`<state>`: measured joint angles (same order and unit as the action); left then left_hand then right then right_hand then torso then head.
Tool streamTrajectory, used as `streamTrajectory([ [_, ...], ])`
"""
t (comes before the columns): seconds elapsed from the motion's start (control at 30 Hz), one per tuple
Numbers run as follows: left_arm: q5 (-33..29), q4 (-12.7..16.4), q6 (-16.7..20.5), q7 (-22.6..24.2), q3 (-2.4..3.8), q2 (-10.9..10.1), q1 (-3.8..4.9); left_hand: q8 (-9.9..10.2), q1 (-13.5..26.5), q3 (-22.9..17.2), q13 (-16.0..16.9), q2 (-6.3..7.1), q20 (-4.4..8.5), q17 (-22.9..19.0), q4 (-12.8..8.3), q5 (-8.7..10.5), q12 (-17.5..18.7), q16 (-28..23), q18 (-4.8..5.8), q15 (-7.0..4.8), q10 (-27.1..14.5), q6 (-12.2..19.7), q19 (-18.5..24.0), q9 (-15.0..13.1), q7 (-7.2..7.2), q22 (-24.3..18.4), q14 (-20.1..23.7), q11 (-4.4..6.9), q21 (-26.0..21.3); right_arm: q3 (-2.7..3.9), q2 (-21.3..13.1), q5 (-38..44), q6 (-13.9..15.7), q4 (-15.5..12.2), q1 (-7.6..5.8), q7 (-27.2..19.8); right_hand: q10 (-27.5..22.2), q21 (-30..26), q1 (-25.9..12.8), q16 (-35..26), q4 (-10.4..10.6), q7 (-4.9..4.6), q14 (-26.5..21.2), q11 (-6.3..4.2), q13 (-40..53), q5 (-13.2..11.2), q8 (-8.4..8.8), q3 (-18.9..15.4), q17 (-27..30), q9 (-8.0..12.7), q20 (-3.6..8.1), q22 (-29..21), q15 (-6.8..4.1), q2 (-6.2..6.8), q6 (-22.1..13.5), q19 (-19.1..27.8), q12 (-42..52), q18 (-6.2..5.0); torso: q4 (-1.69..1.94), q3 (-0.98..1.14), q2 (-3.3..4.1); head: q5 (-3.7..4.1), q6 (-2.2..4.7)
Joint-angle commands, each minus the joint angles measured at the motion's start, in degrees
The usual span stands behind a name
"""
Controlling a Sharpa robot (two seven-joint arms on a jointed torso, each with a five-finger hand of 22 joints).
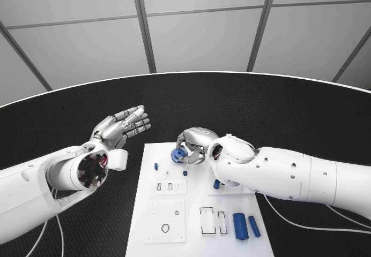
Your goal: Assemble the parts on the task board
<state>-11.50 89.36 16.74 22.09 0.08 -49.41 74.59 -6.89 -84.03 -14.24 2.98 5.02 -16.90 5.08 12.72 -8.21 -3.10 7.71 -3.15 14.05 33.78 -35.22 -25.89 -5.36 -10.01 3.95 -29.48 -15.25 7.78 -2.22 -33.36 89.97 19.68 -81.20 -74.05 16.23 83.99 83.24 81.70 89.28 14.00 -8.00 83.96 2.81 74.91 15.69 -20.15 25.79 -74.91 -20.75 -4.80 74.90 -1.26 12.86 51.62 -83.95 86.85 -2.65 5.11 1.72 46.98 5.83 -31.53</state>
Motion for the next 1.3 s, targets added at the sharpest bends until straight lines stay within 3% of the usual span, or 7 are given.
streamTrajectory([
  [0.03,0.0,-0.02,0.01,-0.01,0.0,0.0,0.0,0.3,-0.32,-0.24,-0.06,-0.23,0.08,-0.1,0.0,0.34,0.2,-0.19,-0.57,-0.1,-0.31,0.5,0.08,0.07,-6.98,-0.09,0.44,0.13,0.14,0.0,-0.05,0.24,-0.06,0.0,0.0,0.13,3.68,0.21,-0.04,0.33,-0.15,0.53,5.77,-0.11,12.18,0.23,-0.11,0.32,-13.74,-0.25,0.17,7.65,-0.09,-0.43,1.19,-1.59,0.13,0.49,0.04,-0.02,-0.06,0.03,-0.02],
  [0.7,0.0,0.1,-0.02,-0.13,0.0,-0.12,0.0,0.3,-0.32,-0.24,-0.06,-0.23,0.08,-0.1,0.0,0.34,0.2,-0.19,-0.57,-0.1,-0.31,0.5,0.08,0.07,-6.98,-0.09,0.44,0.13,0.14,-0.01,0.09,0.5,-1.19,0.46,0.0,0.29,3.08,-0.04,-1.88,0.24,-0.66,-0.05,5.71,0.38,11.51,-0.79,1.07,0.83,-13.44,-0.06,-0.15,7.48,0.31,0.63,0.17,-1.43,-0.58,0.43,0.11,-0.12,0.07,-0.07,-0.04],
  [0.87,0.0,0.1,-0.02,-0.15,0.0,-0.16,0.0,0.3,-0.32,-0.24,-0.06,-0.23,0.08,-0.1,0.0,0.34,0.2,-0.19,-0.57,-0.1,-0.31,0.5,0.08,0.07,-6.98,-0.09,0.44,0.13,0.14,-0.01,0.16,0.5,-1.65,0.62,0.0,0.13,2.36,-0.27,-3.71,0.2,-0.76,-0.87,5.68,1.11,10.74,-1.55,2.8,0.48,-13.29,0.4,-0.66,7.33,0.93,1.74,-1.77,-1.29,-1.41,0.39,0.0,-0.07,0.0,-0.16,-0.1],
  [0.97,0.0,0.1,-0.02,-0.16,0.0,-0.15,0.0,0.35,-0.3,-0.36,-0.06,-0.21,0.08,-0.13,-0.12,0.36,0.19,-0.25,-0.57,-0.09,-0.44,0.55,0.13,0.09,-6.97,-0.13,0.56,0.13,0.12,-0.01,0.2,0.5,-2.03,0.69,0.0,0.08,1.87,-0.45,-5.26,0.18,-0.64,-1.52,5.65,1.75,10.2,-2.24,4.7,-1.25,-13.2,1.09,-1.19,7.22,1.5,2.44,-4.38,-1.19,-1.97,0.35,-0.02,-0.05,0.02,-0.16,-0.05],
  [1.3,0.0,0.07,-0.02,-0.19,0.0,-0.16,0.01,0.35,-0.3,-0.36,-0.06,-0.21,0.08,-0.13,-0.12,0.36,0.19,-0.25,-0.57,-0.09,-0.44,0.55,0.13,0.09,-6.97,-0.13,0.56,0.13,0.12,-0.02,0.04,0.5,-2.95,0.74,0.0,0.09,1.46,-0.73,-5.86,0.13,-0.37,-1.79,5.61,2.07,9.79,-2.48,5.49,-4.24,-13.02,1.43,-1.64,7.04,1.84,1.89,-4.92,-1.04,-2.38,0.26,0.02,-0.03,0.02,-0.13,-0.08],
])
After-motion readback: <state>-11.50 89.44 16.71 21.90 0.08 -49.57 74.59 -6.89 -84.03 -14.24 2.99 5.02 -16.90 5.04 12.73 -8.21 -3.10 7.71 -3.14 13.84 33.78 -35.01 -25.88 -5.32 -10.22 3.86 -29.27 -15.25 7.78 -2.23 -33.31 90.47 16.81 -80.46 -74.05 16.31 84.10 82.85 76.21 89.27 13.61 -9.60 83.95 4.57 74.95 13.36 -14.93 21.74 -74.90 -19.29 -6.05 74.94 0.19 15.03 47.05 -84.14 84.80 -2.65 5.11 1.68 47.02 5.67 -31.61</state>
